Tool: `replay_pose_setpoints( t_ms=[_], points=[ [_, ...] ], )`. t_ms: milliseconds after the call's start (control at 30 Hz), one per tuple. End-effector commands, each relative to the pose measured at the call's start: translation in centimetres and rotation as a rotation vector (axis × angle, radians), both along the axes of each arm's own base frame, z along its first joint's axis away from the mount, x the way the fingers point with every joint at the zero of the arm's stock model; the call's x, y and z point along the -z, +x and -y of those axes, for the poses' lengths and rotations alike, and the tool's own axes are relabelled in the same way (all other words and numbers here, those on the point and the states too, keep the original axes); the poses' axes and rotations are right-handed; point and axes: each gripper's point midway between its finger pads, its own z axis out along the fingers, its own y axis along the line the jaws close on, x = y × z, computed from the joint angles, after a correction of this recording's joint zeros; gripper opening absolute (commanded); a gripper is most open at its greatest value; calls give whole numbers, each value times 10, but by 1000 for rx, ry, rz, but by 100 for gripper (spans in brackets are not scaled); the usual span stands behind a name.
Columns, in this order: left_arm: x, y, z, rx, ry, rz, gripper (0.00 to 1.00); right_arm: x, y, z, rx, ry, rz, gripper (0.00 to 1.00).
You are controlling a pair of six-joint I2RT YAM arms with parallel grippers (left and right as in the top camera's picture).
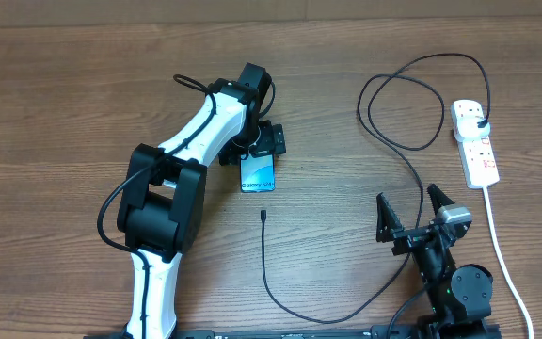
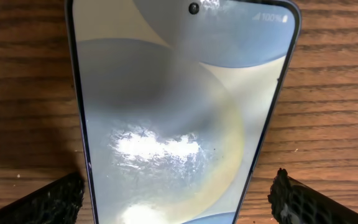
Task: Plug charger to phone and switch on socket
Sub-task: 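Slide the held phone rightward toward the black cable plug, then rotate the phone so its bottom port faces the cable plug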
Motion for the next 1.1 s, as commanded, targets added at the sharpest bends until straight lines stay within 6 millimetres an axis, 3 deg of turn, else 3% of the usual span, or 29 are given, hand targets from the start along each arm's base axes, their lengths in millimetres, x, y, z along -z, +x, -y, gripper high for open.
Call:
replay_pose_setpoints(
  t_ms=[0, 400, 633, 867, 967, 1067],
  points=[
    [85, -56, 1, 35, 3, -237, 100, 3, 0, -1, 0, 2, 0, 100],
    [86, -56, -4, 37, 37, -235, 100, 3, 0, -1, -1, 2, 0, 100],
    [84, -68, -4, 44, 44, -278, 87, 3, 0, -1, 0, 2, 0, 100],
    [83, -77, 8, 84, 53, -284, 86, 3, 0, -1, 0, 2, 0, 100],
    [83, -83, 16, 108, 59, -287, 100, 3, 0, -1, 0, 2, 0, 100],
    [83, -88, 21, 134, 74, -283, 100, 3, 0, -1, 0, 2, 0, 100]
  ],
)
